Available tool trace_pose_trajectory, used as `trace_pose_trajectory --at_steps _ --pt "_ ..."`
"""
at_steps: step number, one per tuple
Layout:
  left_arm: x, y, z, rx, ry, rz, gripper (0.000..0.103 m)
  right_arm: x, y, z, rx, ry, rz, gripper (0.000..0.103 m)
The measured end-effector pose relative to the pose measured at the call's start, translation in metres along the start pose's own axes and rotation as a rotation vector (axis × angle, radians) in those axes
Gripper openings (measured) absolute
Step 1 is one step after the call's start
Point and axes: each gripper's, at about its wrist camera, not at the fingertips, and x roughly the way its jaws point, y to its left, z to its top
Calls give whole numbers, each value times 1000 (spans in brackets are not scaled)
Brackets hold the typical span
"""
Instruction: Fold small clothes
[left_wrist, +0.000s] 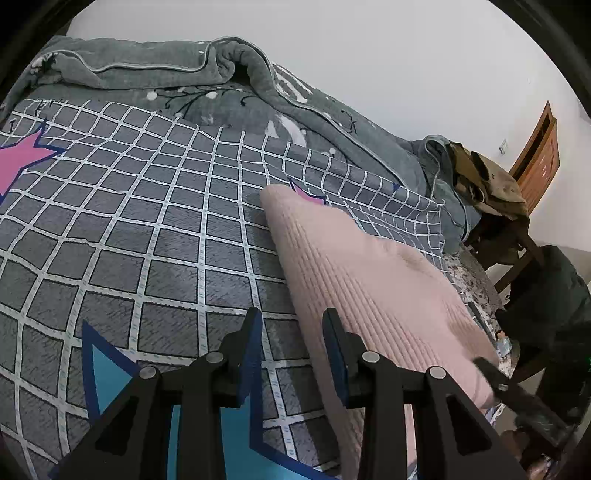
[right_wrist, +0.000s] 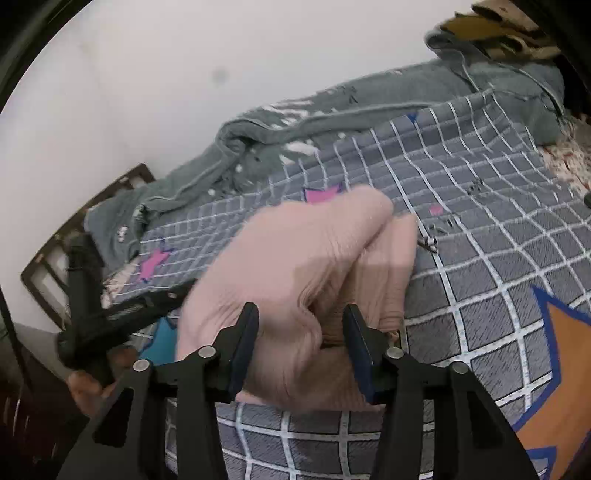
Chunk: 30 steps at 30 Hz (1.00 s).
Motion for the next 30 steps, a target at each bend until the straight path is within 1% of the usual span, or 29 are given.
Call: trace_pose_trajectory --at_steps 1,2,3,5,6,7,9,10,11,12,14,15,16,17,18,19,21,22,24,27,28,29,30 --pt "-1 0 0 3 -1 -2 32 2 0 -1 -2 9 17 7" --pt "-1 -1 0 6 -2 -2 32 2 0 -1 -8 11 38 8" --pt "-3 -1 0 12 -4 -1 32 -5 1 -1 -23 -23 42 7" --pt "-6 -1 0 16 -10 -2 32 -30 -5 -2 -45 -146 48 5" --pt "-8 0 1 15 -13 -6 32 -41 -13 -2 -26 -186 41 5" --pt "-10 0 1 12 -16 -12 32 -42 -21 -3 8 -178 29 5" --pt "-11 1 2 5 -16 -22 33 -26 -35 -10 57 -98 -1 5" --pt "-11 1 3 1 -14 -26 33 -14 -38 -15 56 -42 -24 6" --pt "-12 1 3 -1 -13 -27 33 -6 -37 -21 44 -11 -40 6" --pt "-12 1 3 -2 -14 -29 33 -3 -32 -25 15 0 -62 8" --pt "-14 0 3 2 -16 -33 33 -7 -24 -23 -33 -11 -87 10" --pt "-14 -1 4 6 -17 -34 33 -11 -19 -20 -53 -15 -89 15" --pt "-15 -2 4 11 -20 -35 34 -12 -17 -17 -60 -16 -87 23" --pt "-15 -2 4 13 -21 -35 36 -14 -15 -12 -67 -19 -85 27" --pt "-16 -2 4 14 -24 -35 45 -15 -13 -7 -79 -22 -86 33" --pt "-16 -2 4 15 -31 -38 50 -14 -13 0 -88 -23 -90 34" --pt "-16 -2 6 21 -38 -40 50 -6 -11 12 -104 -14 -107 35" --pt "-16 -3 7 27 -38 -37 50 -2 -11 17 -102 -9 -113 37" --pt "-15 -5 8 45 -38 -29 51 11 -17 26 -81 5 -128 39" --pt "-8 -10 10 67 -24 -27 51 34 -23 36 -43 35 -145 39" --pt "-7 -10 10 68 -20 -29 51 40 -23 36 -42 41 -146 33" --pt "-4 -11 10 66 -14 -34 51 41 -23 34 -55 31 -139 28" --pt "-3 -11 10 63 -10 -39 51 38 -22 31 -82 8 -126 20"
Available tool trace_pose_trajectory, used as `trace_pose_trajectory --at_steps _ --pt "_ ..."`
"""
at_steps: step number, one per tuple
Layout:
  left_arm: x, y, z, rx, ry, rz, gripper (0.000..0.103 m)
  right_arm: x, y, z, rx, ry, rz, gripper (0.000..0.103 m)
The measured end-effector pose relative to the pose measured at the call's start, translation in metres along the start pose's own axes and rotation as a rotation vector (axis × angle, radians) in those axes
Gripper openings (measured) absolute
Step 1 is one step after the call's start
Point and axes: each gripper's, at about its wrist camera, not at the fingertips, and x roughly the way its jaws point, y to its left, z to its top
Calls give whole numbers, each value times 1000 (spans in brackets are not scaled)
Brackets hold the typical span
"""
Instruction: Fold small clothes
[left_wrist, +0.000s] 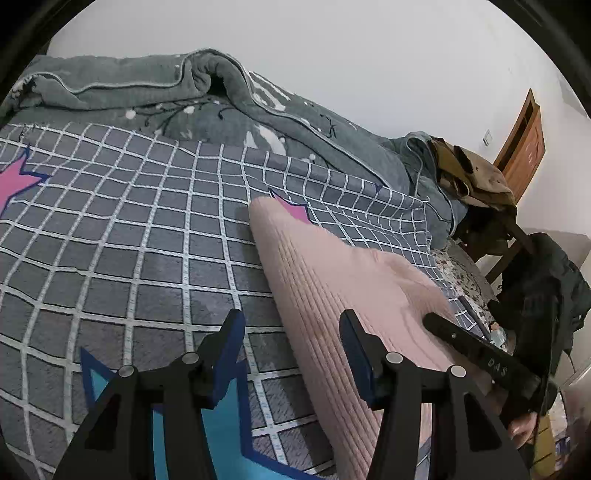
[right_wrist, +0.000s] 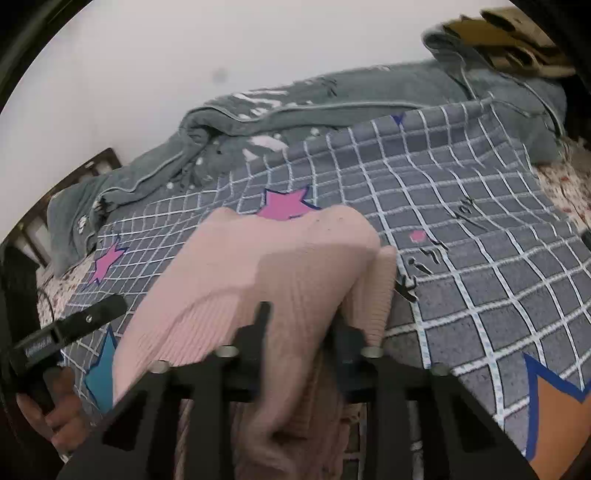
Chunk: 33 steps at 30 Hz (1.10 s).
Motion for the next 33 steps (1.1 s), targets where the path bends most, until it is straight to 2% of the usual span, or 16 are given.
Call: trace_pose_trajectory --at_steps 2,3,5,6,9,13,17,22,24,29,31,33 --pt "3 1 0 -12 9 -16 51 -14 -6 -4 -8 -77 13 18" --pt "3 1 0 -19 11 -26 51 -19 -17 -7 43 -97 19 18" --pt "3 3 0 -33 15 -48 51 -10 -30 -11 100 -47 -3 18" --pt "4 3 0 -37 16 -54 51 -6 -31 -13 89 -27 -12 21" --pt "5 -1 -1 -24 16 -53 51 -10 -28 -13 54 -32 -33 36" --pt "10 -8 -3 -10 27 -67 52 -30 -25 -12 74 -69 5 36" --pt "12 -13 -4 -3 34 -84 52 -55 -8 -16 2 -115 47 36" --pt "12 -15 -5 -6 42 -108 52 -85 -4 -33 -43 -139 41 37" --pt "12 -16 -7 -5 48 -109 53 -90 -3 -41 -63 -118 37 40" --pt "8 -21 -15 10 62 -125 53 -82 -6 -48 -37 -73 6 41" --pt "6 -23 -18 28 57 -119 54 -86 -2 -48 -27 -89 29 41" --pt "4 -23 -18 33 55 -119 54 -90 12 -48 -73 -124 18 41"
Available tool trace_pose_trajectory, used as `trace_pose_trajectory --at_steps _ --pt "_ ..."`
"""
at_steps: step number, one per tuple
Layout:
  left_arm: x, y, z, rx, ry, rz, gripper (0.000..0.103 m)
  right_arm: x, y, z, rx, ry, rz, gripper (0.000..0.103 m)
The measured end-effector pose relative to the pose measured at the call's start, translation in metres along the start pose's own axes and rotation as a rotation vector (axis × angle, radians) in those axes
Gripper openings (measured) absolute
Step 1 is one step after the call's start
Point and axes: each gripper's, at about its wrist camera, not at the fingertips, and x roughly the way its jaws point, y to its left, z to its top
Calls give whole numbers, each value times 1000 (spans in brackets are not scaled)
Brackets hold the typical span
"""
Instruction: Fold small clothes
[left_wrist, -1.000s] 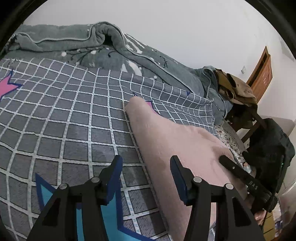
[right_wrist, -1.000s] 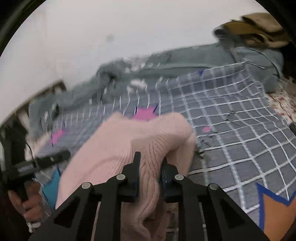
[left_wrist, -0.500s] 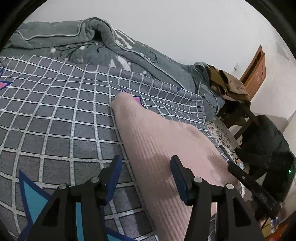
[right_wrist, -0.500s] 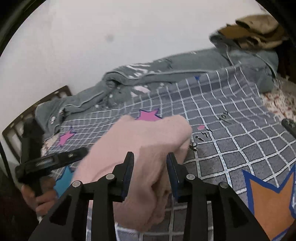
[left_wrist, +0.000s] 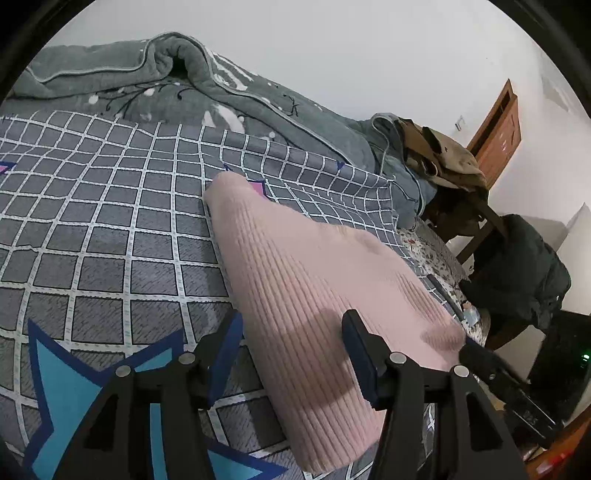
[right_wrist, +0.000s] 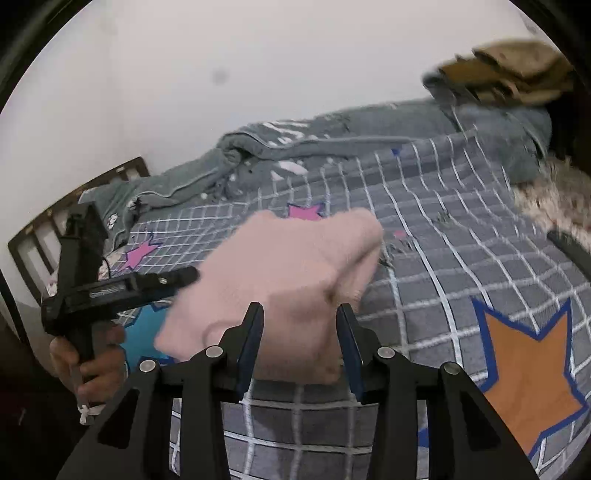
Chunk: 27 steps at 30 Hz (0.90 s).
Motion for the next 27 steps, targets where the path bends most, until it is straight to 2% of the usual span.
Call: trace_pose_trajectory --at_steps 3,6,9,12,14,17,20,23,27 --pt "-2 4 0 -16 0 1 55 -7 28 3 -111 -78 -43 41" --pt "-4 6 1 -23 -4 7 55 -3 54 5 -206 -105 -19 42" --pt "-8 5 2 -17 -10 6 55 13 73 1 -303 -91 -66 42" --pt "-8 2 1 4 0 7 55 39 77 -10 -362 -10 -165 41" --pt "-7 0 0 15 13 6 55 54 67 -20 -352 57 -215 40" --pt "-4 -3 -2 27 29 11 55 53 52 -29 -330 83 -204 41" --pt "-2 -4 -1 24 29 0 55 41 51 -25 -325 67 -165 41" --pt "0 -2 1 9 29 -14 55 29 41 -7 -261 22 -101 41" --pt "9 3 6 -32 35 -12 55 36 26 21 -178 3 -108 42"
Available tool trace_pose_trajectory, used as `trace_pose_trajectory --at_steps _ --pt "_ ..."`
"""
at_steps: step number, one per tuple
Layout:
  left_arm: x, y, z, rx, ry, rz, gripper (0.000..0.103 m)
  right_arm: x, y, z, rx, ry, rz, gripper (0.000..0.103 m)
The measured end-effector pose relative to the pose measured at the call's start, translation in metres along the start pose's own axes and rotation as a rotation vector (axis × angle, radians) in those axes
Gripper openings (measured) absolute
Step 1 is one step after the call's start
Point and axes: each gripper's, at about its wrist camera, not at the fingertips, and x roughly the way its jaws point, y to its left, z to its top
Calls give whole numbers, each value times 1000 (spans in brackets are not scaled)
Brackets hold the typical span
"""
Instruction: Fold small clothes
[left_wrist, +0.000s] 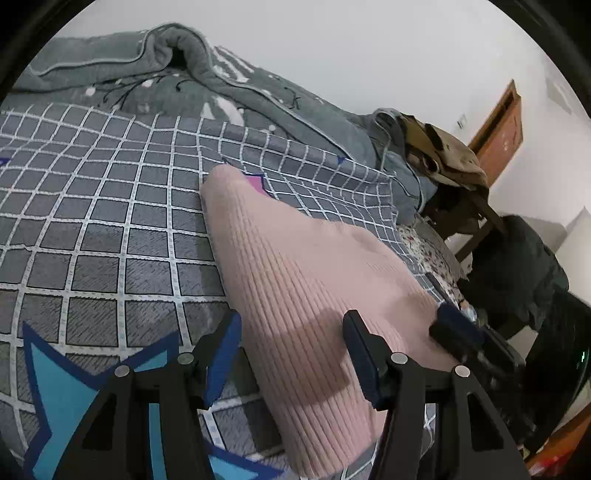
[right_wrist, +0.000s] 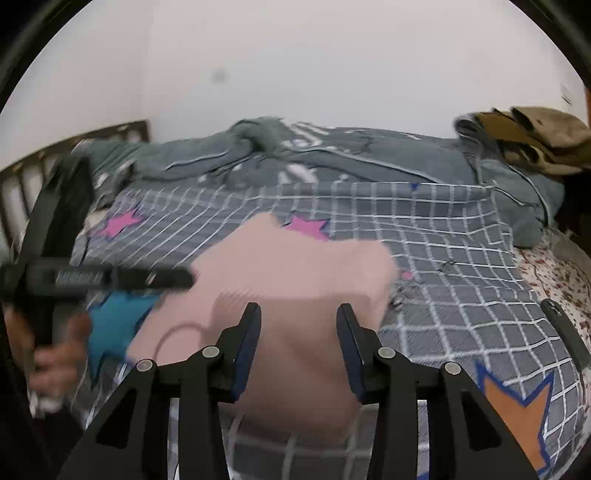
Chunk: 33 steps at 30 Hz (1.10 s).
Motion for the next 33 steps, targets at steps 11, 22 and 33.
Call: trace_pose_trajectory --at_steps 11,22,33 --pt "30 10 21 -48 35 60 59 76 -42 16 136 178 -73 50" --pt "47 5 23 -42 37 84 63 85 -64 2 194 208 19 58" --pt "47 -10 20 32 7 182 52 92 -69 -2 276 233 112 58"
